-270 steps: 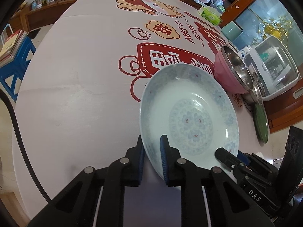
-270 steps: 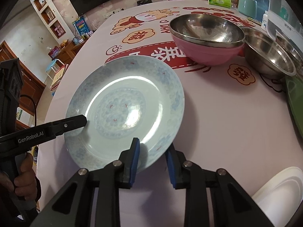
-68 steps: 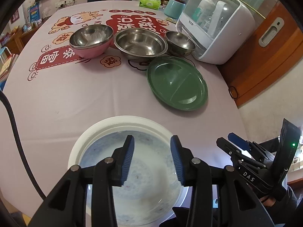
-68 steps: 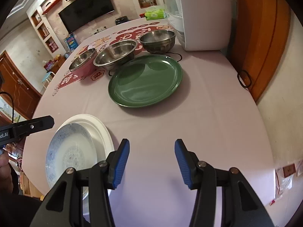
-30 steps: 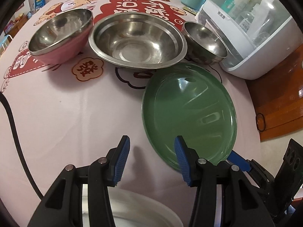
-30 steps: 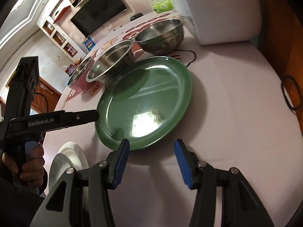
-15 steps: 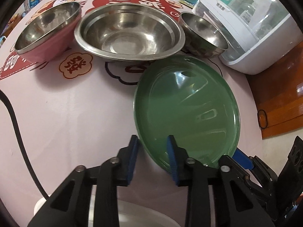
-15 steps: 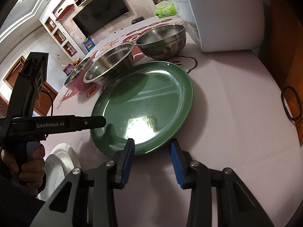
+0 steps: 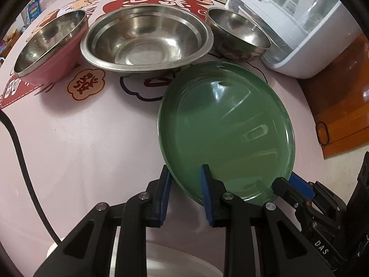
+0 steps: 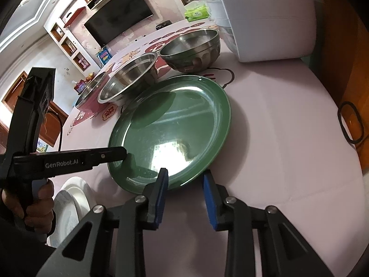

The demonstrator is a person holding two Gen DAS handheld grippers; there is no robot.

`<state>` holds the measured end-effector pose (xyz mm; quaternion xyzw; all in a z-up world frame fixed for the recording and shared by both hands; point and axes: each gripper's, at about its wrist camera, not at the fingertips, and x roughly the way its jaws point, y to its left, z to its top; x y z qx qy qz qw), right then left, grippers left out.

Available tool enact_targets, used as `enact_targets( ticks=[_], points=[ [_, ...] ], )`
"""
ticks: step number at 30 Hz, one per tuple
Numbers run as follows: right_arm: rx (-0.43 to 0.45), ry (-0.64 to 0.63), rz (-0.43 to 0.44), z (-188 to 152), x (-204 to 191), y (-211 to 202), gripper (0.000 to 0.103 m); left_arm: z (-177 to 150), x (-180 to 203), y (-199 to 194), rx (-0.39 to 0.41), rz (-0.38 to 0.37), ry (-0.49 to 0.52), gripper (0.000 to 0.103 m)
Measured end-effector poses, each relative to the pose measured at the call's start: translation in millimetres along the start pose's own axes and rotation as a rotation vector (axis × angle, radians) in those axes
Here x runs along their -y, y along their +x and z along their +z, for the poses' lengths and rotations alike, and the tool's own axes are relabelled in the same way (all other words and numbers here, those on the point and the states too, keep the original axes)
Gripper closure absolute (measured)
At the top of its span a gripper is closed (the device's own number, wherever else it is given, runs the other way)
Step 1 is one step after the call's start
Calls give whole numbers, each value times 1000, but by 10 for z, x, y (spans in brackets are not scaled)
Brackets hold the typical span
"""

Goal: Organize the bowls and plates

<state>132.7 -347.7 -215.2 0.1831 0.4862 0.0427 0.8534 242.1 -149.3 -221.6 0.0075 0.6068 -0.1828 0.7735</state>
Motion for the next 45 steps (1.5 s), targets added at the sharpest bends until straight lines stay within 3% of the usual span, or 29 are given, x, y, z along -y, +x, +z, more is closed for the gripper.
enact_targets(
  ticks=[11, 13, 14, 15, 18, 24, 36, 41, 45],
  points=[
    [5, 36, 14, -13, 131, -108, 81, -89, 267, -21, -5, 1, 61, 79],
    [17, 31, 17, -16, 139, -150, 85, -106, 304, -39, -2, 0, 65, 79],
    [23, 23, 22, -18, 134, -172, 98, -119, 295, -70, 2, 0, 68, 79],
    [20, 5, 50, -20, 113, -180, 103, -128, 300, -95, 9, -7, 72, 79],
    [-1, -53, 27, -31, 22, -142, 103, -127, 357, -135, 22, -5, 85, 79],
    [8, -23, 18, -46, 51, -182, 103, -168, 309, -141, 10, -14, 39, 78],
    [34, 77, 14, -65, 238, -267, 102, -356, 204, -218, -26, -28, 61, 78],
    [31, 113, 18, -67, 288, -279, 90, -443, 228, -222, -42, -25, 100, 78],
    [33, 132, 9, -66, 317, -272, 88, -489, 300, -222, -41, -27, 145, 80]
  ],
)
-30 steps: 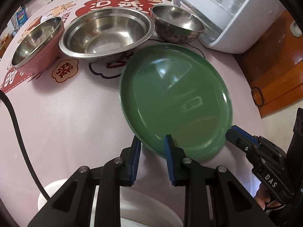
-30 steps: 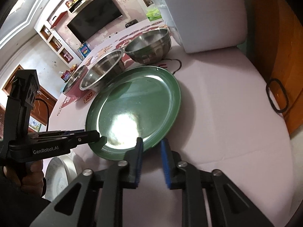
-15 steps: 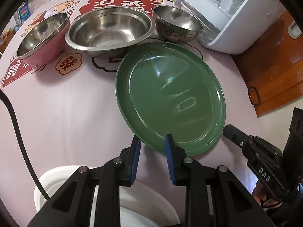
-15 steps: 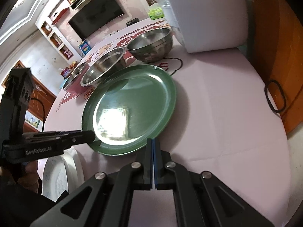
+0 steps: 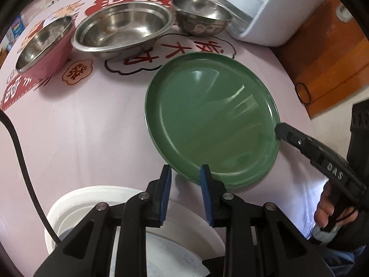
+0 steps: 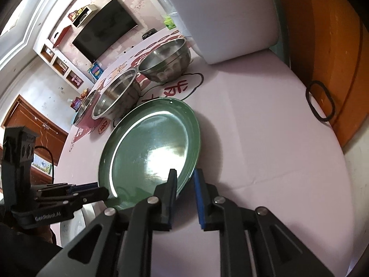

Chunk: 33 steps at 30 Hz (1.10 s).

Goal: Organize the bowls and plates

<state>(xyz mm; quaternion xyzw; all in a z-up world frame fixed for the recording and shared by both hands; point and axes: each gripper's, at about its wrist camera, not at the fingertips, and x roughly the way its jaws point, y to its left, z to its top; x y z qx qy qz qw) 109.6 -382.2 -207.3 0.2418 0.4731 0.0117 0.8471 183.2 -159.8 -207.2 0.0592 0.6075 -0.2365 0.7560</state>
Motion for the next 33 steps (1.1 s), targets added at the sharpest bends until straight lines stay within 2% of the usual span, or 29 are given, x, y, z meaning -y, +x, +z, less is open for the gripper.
enact_targets(
  ticks=[5, 10, 20, 28, 31, 33],
  points=[
    [-6, 25, -11, 10, 56, 33, 85, -1, 142, -18, 8, 8, 67, 80],
    [-12, 29, -15, 5, 83, 55, 80, 29, 40, -24, 9, 10, 25, 80],
    [7, -4, -11, 6, 55, 71, 79, 176, -272, 29, 42, 29, -88, 79],
    [12, -28, -19, 15, 29, 90, 80, 247, -329, 131, 54, 27, -133, 79],
    [11, -37, -29, 16, 16, 92, 81, 260, -356, 141, 58, 6, -151, 79],
    [6, -33, -27, 13, 24, 97, 87, 268, -345, 145, 63, 10, -141, 79]
  ],
)
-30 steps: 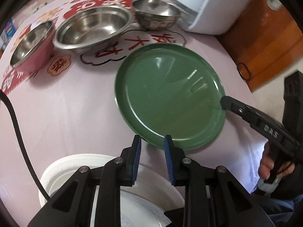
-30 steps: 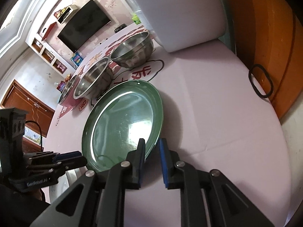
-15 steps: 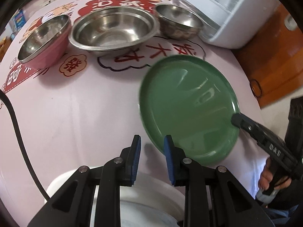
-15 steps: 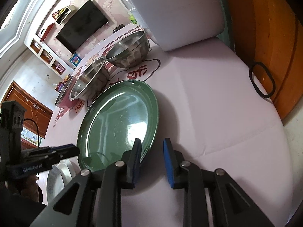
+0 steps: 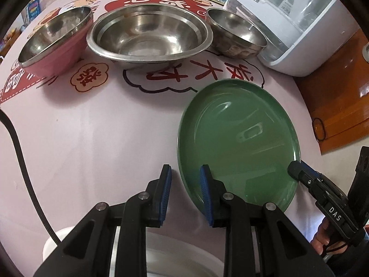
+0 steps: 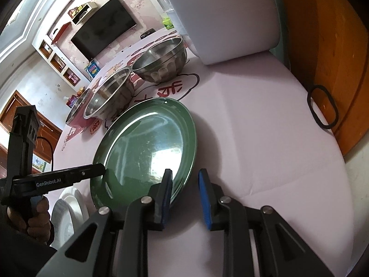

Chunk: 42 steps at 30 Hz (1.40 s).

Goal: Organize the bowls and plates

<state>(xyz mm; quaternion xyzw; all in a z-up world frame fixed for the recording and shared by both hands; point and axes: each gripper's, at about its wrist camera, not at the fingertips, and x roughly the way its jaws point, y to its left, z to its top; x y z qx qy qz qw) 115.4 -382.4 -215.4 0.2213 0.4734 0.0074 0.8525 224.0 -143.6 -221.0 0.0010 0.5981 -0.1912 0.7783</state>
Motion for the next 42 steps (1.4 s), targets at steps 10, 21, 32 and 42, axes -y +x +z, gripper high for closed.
enact_targets(
  ticks=[10, 21, 32, 42],
  points=[
    [-23, 2, 9, 1, -15, 5, 90, -12, 51, -7, 0, -4, 5, 82],
    [-20, -20, 37, 0, -94, -85, 90, -49, 87, -176, 28, 3, 6, 82],
    [37, -90, 67, -72, -335, -357, 90, -330, 21, -657, 119, 1, -27, 82],
    [43, -210, 96, -288, -774, -534, 90, -817, -246, -1005, 150, 15, -94, 82]
  ],
)
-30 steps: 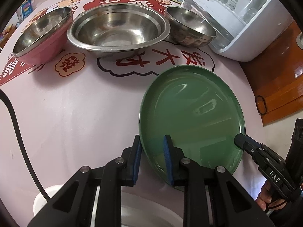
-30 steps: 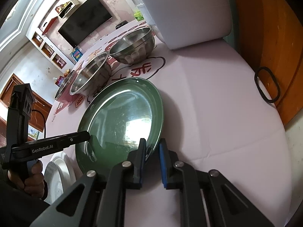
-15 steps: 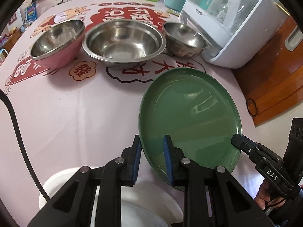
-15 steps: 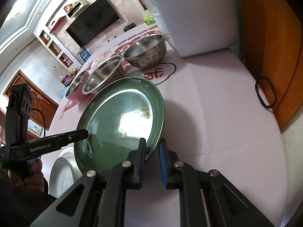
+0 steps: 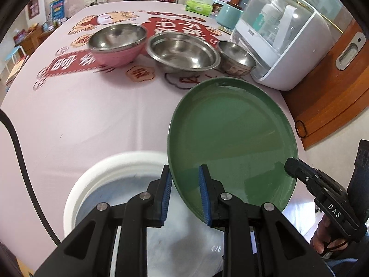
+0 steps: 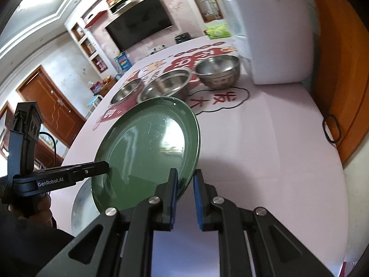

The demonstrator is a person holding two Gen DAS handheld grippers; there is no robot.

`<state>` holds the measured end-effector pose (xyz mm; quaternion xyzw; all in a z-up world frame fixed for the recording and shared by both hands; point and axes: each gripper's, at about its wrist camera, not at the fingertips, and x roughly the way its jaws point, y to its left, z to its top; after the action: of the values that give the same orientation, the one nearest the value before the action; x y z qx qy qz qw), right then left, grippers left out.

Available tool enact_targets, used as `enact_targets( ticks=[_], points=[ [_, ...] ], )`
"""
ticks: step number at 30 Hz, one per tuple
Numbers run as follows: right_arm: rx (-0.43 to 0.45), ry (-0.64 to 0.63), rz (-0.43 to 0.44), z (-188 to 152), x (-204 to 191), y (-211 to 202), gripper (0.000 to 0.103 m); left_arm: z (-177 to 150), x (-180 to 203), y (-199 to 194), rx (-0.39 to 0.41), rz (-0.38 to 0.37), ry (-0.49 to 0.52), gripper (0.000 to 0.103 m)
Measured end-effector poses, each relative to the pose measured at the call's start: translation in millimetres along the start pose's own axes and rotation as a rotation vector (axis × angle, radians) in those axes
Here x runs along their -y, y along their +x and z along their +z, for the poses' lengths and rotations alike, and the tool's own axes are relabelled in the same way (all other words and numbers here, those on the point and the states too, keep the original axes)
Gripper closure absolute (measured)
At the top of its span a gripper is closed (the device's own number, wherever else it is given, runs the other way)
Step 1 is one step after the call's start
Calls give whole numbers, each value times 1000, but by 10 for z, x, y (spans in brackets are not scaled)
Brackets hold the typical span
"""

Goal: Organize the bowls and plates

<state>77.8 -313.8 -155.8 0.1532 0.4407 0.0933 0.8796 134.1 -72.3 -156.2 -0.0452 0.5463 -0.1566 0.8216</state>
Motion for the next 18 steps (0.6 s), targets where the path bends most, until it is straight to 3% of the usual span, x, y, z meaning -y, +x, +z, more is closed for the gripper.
enact_targets(
  ticks=[18],
  points=[
    [-123, -79, -5, -446, -607, 47, 89, -592, -578, -260, -87, 16, -104, 82]
  ],
)
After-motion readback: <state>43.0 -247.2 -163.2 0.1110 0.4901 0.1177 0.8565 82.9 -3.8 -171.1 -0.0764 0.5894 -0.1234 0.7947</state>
